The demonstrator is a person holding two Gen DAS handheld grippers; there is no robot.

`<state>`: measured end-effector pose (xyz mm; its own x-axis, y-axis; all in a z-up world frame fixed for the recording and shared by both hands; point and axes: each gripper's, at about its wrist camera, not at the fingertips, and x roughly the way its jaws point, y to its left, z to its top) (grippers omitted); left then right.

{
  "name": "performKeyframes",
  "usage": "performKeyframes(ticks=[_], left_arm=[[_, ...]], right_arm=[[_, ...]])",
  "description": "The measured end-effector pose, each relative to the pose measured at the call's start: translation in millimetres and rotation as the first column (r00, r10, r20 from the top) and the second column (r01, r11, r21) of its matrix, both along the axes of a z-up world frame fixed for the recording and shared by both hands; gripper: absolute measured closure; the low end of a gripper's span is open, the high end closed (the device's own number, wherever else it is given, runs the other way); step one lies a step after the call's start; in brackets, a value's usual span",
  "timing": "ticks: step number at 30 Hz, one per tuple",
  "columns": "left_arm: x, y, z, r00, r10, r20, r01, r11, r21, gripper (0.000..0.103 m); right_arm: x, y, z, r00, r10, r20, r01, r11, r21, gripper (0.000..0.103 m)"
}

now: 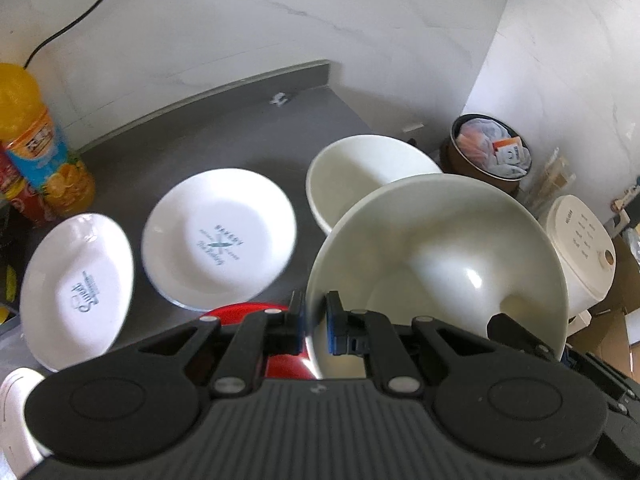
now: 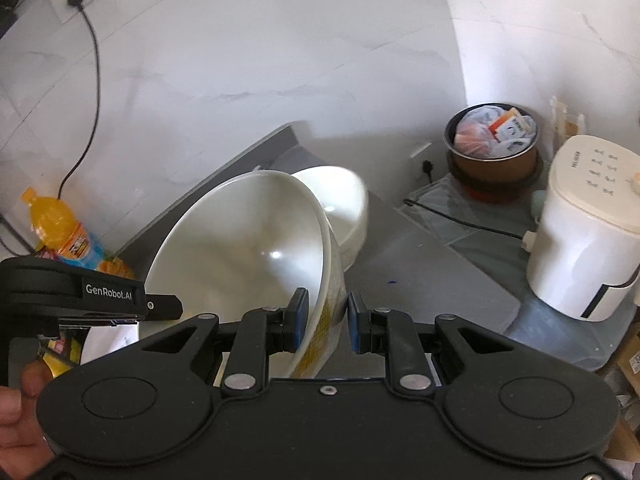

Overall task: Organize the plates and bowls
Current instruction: 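Lift the patterned bowl with both grippers and carry it over the red bowl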

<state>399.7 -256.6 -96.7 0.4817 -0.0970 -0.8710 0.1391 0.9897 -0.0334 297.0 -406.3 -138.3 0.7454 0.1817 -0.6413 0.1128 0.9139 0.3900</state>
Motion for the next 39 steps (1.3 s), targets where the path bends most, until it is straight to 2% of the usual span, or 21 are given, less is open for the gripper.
performKeyframes(ticks=[18, 28, 32, 39], left_arm=[[-38.3, 71.4, -2.8, 0.987, 0.142, -0.068, -0.142, 0.99, 0.011, 0.094], [-55.1, 96.7, -23.8, 0.975, 0.19, -0.118, -0.185, 0.981, 0.055, 0.094], [-58.5, 104.1, -34.2, 0.967, 0.208, -0.146, -0.203, 0.978, 0.05, 0.094], [-61.1, 105.9, -43.0, 0.965, 0.218, -0.149, -0.214, 0.976, 0.043, 0.094]], right_arm=[[-12.6, 58.5, -4.7, 0.983, 0.183, -0.034, -0.183, 0.983, -0.017, 0.082], [-19.5, 81.7, -23.0, 0.966, 0.238, -0.098, -0.24, 0.971, -0.008, 0.082], [-21.5, 86.4, -26.8, 0.963, 0.246, -0.111, -0.251, 0.968, -0.025, 0.082], [-16.3, 91.1, -34.1, 0.956, 0.259, -0.136, -0.266, 0.963, -0.041, 0.082]])
